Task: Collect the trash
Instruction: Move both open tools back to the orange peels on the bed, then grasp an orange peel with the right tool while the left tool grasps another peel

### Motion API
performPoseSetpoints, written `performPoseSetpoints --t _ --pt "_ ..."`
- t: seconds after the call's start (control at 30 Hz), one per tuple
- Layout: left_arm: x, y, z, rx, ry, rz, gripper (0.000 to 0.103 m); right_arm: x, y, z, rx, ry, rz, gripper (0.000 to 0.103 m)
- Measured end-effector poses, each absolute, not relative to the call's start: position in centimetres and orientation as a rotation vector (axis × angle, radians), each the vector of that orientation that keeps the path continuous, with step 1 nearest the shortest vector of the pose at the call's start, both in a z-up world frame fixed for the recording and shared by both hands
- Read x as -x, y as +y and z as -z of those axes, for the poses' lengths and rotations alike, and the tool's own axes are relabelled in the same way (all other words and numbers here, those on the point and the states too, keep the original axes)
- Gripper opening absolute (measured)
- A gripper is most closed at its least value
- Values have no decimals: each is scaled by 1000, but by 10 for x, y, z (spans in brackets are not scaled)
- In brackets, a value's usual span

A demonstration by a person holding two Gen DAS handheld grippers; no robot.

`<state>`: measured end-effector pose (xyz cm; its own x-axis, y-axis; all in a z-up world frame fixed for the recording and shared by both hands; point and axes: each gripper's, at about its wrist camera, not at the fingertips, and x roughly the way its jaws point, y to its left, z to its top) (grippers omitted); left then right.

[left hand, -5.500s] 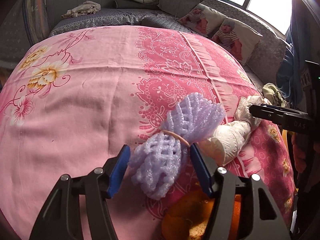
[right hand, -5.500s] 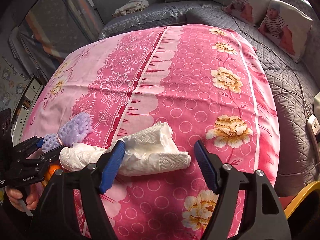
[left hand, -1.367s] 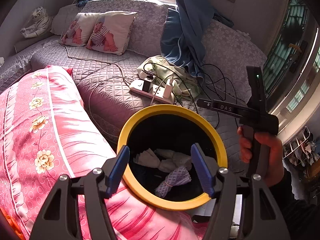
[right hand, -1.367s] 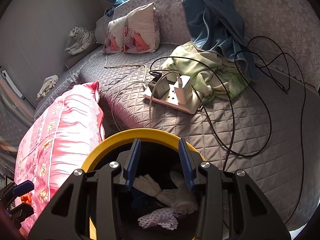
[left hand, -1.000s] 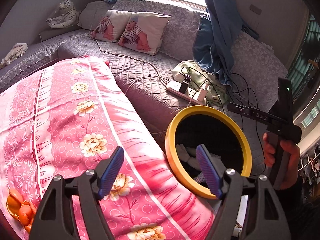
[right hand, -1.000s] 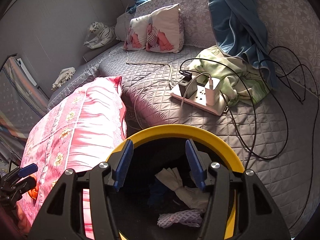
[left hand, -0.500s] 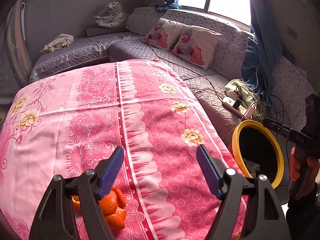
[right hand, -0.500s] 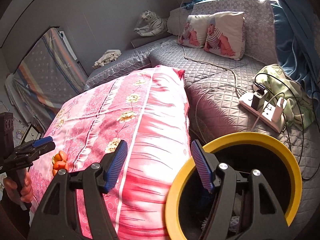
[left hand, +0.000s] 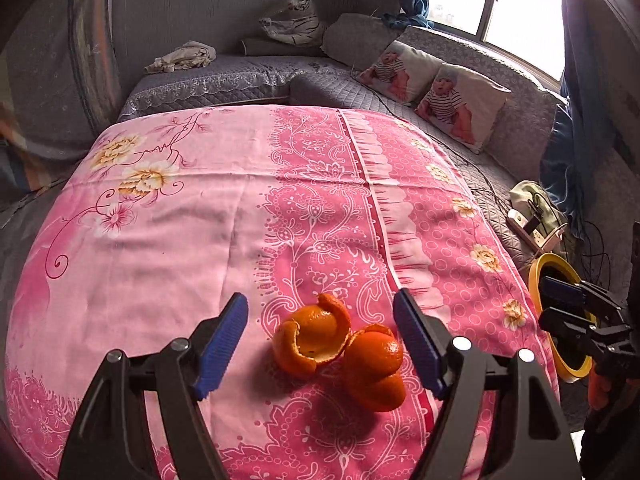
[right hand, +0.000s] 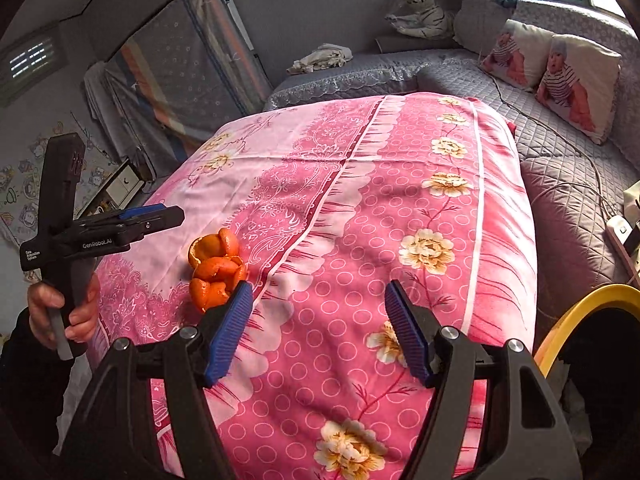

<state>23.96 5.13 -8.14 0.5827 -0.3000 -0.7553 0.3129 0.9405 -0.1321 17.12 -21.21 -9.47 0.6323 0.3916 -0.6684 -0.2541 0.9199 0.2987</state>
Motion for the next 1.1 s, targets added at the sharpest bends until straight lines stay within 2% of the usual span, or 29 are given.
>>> performPoseSetpoints --t 0.57,1.1 --pt "-248 68 135 -13 998 350 72 -179 -157 113 -131 888 -488 65" --pt "-271 68 150 5 1030 346 71 -194 -109 128 -33 923 -557 65"
